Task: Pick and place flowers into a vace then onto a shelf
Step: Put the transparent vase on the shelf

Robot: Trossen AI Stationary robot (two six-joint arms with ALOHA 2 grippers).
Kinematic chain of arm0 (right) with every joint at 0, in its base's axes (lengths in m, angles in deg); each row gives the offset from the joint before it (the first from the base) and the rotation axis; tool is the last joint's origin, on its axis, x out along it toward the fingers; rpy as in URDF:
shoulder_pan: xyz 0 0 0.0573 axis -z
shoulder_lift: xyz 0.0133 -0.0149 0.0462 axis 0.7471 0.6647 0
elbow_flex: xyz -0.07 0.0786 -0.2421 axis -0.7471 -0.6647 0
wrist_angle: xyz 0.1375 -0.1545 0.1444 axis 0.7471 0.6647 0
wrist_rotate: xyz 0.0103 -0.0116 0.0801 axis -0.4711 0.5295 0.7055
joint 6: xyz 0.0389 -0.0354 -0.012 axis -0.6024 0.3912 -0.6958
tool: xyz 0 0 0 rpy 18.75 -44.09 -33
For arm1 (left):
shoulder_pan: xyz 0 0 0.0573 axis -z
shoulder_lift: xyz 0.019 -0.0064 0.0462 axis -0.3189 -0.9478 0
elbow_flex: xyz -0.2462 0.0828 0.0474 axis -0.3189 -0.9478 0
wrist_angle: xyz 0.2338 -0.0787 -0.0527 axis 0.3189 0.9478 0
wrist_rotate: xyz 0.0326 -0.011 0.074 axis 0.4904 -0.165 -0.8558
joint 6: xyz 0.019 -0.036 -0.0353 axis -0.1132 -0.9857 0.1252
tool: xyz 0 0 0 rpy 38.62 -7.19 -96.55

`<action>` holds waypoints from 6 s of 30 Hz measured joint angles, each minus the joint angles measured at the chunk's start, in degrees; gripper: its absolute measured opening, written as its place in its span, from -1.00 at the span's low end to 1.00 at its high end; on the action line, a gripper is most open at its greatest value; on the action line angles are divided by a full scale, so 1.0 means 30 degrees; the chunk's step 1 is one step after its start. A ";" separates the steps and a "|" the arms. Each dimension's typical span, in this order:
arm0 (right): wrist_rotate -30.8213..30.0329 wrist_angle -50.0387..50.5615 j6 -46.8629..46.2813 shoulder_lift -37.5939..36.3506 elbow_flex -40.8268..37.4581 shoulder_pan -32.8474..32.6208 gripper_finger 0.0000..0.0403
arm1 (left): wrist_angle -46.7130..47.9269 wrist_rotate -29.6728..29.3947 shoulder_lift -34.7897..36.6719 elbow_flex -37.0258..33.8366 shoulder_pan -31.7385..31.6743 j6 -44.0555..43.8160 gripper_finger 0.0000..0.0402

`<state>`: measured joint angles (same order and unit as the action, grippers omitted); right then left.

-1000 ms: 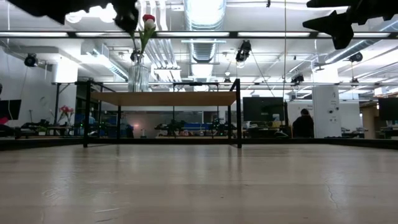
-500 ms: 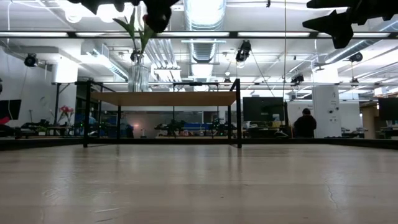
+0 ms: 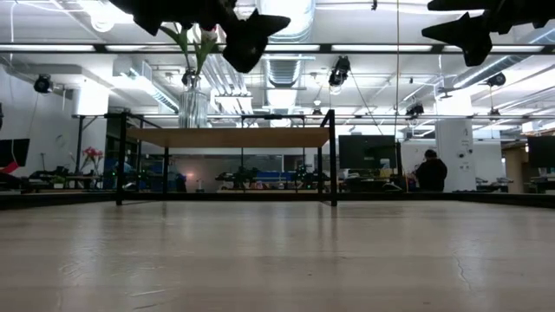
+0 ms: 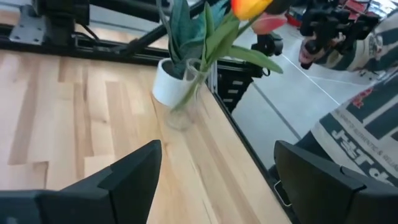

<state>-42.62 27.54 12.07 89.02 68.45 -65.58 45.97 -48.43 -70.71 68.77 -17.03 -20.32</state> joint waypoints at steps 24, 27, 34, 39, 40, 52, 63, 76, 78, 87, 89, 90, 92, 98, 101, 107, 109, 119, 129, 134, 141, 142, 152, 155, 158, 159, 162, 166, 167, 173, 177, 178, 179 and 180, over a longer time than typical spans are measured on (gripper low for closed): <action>0.0036 -0.1992 0.0995 -0.1008 0.0328 0.0007 0.11 | -0.8329 -0.2591 -0.6462 0.0997 0.2036 -0.1508 0.46; 0.0036 -0.1977 0.1054 -0.1001 0.0333 0.0007 0.11 | -0.7982 -0.2853 -0.7733 0.2565 0.2374 -0.1464 0.46; 0.0036 -0.1953 0.1391 -0.1001 0.0333 0.0007 0.11 | -0.6536 -0.2841 -1.1254 0.7393 0.2754 -0.1419 0.46; 0.0037 -0.1912 0.1909 -0.1204 0.0335 0.0000 0.11 | -0.3470 -0.2780 -1.3631 1.0814 0.3084 -0.0989 0.46; 0.0043 -0.1884 0.1921 -0.1250 0.0335 0.0000 0.11 | -0.3087 -0.2729 -1.4048 1.1393 0.3173 -0.0993 0.46; -0.0011 -0.1868 0.3344 -0.2021 0.0335 0.0000 0.11 | -0.2349 -0.3182 -1.6296 1.4422 0.3675 0.1287 0.46; -0.0007 -0.1875 0.3447 -0.2118 0.0335 0.0000 0.11 | -0.4663 -0.4843 -1.6528 1.4230 0.3899 0.2427 0.46; 0.0007 -0.1904 0.3805 -0.2261 0.0335 0.0015 0.11 | -0.6829 -0.6619 -1.7869 1.4412 0.4391 0.2764 0.46; 0.0007 -0.1900 0.3830 -0.2261 0.0335 0.0009 0.11 | -0.7615 -0.6870 -1.8057 1.4408 0.4384 0.2812 0.46; 0.0007 -0.1942 0.3869 -0.2261 0.0335 0.0007 0.11 | -0.9183 -0.6864 -1.8678 1.4405 0.4489 0.2792 0.46; 0.0000 -0.1950 0.4013 -0.2261 0.0335 0.0007 0.11 | -0.9254 -0.6850 -1.8678 1.4605 0.4573 0.2796 0.46; 0.0000 -0.1948 0.4048 -0.2261 0.0335 0.0007 0.11 | -0.9180 -0.6827 -1.8678 1.4798 0.4603 0.2806 0.46; 0.0000 -0.1948 0.4061 -0.2254 0.0335 0.0000 0.11 | -0.9168 -0.6715 -1.8921 1.5350 0.4610 0.2882 0.46; 0.0000 -0.1970 0.4025 -0.2254 0.0335 0.0000 0.11 | -0.8455 -0.4662 -2.0982 1.8366 0.4485 0.2868 0.46; 0.0004 -0.1977 0.3754 -0.2349 0.0335 0.0000 0.11 | -0.7813 -0.4140 -2.1478 1.9154 0.4299 0.2398 0.46; 0.0000 -0.1999 0.3750 -0.2502 0.0335 0.0000 0.11 | -0.7718 -0.4305 -2.1462 1.9541 0.4191 0.2506 0.46; 0.0007 -0.2036 0.3836 -0.2509 0.0335 0.0000 0.11 | -0.7635 -0.4339 -2.1483 1.9483 0.4195 0.2506 0.44; 0.0007 -0.2014 0.3896 -0.2502 0.0335 0.0000 0.11 | -0.7683 -0.4331 -2.1483 1.9412 0.4202 0.2576 -0.02; 0.0007 -0.2006 0.3888 -0.2502 0.0335 0.0000 0.11 | -0.7674 -0.4286 -2.1414 1.9384 0.4113 0.2936 -0.11; 0.0007 -0.2006 0.3886 -0.2502 0.0335 0.0000 0.11 | -0.6804 -0.4316 -2.0748 1.9344 0.3679 0.2934 -0.11; 0.0007 -0.2018 0.4838 -0.2509 0.0335 0.0007 0.11 | -0.3008 -0.4328 -1.9197 1.9265 0.2912 0.2929 -0.11; 0.0007 -0.2014 0.4824 -0.2509 0.0335 0.0007 0.11 | -0.2867 -0.4322 -1.9068 1.9229 0.2795 0.2942 -0.11; 0.0007 -0.2014 0.4733 -0.2509 0.0335 0.0007 0.11 | 0.1062 -0.4004 -1.5999 1.9059 0.1786 0.3213 -0.11; 0.0007 -0.2006 0.4695 -0.2509 0.0335 0.0007 0.11 | 0.2380 -0.4281 -1.4873 1.9046 0.1572 0.3213 -0.11; 0.0007 -0.2006 0.4690 -0.2509 0.0335 0.0000 0.11 | 0.3316 -0.5011 -1.3607 1.9060 0.1408 0.3195 -0.11; 0.0007 -0.2006 0.4676 -0.2509 0.0335 0.0000 0.11 | 0.3760 -0.5498 -1.3182 1.9060 0.1346 0.3168 -0.11; 0.0007 -0.2002 0.4374 -0.2509 0.0335 0.0000 0.11 | 0.4816 -0.6712 -1.2149 1.9039 0.1147 0.3168 -0.11; 0.0007 -0.1985 0.4113 -0.2507 0.0335 0.0000 0.11 | 0.5449 -0.7940 -1.1018 1.8958 0.0659 0.3156 -0.11; 0.0007 -0.1985 0.4021 -0.2502 0.0335 0.0000 0.11 | 0.5565 -0.8343 -1.0781 1.8958 0.0538 0.3152 -0.11; 0.0015 -0.1980 0.3954 -0.2502 0.0335 0.0000 0.11 | 0.6411 -1.0289 -0.9652 1.8862 -0.0321 0.3155 -0.11; 0.0015 -0.1914 0.3954 -0.2502 0.0335 0.0000 0.11 | 0.6596 -1.1469 -0.8877 1.8849 -0.1055 0.3154 -0.11; 0.0008 -0.1876 0.3954 -0.2502 0.0335 0.0000 0.11 | 0.6654 -1.1866 -0.8628 1.8849 -0.1235 0.3154 -0.11; 0.0018 -0.1868 0.3961 -0.2502 0.0335 0.0000 0.11 | 0.6808 -1.2296 -0.8454 1.8849 -0.1399 0.3174 -0.11; 0.0016 -0.1862 0.3954 -0.2502 0.0335 0.0000 0.11 | 0.7031 -1.2637 -0.8305 1.8849 -0.1569 0.3233 -0.11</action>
<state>-42.57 21.95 23.93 81.51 69.46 -65.58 67.06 -86.34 -95.62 125.31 -21.73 -10.62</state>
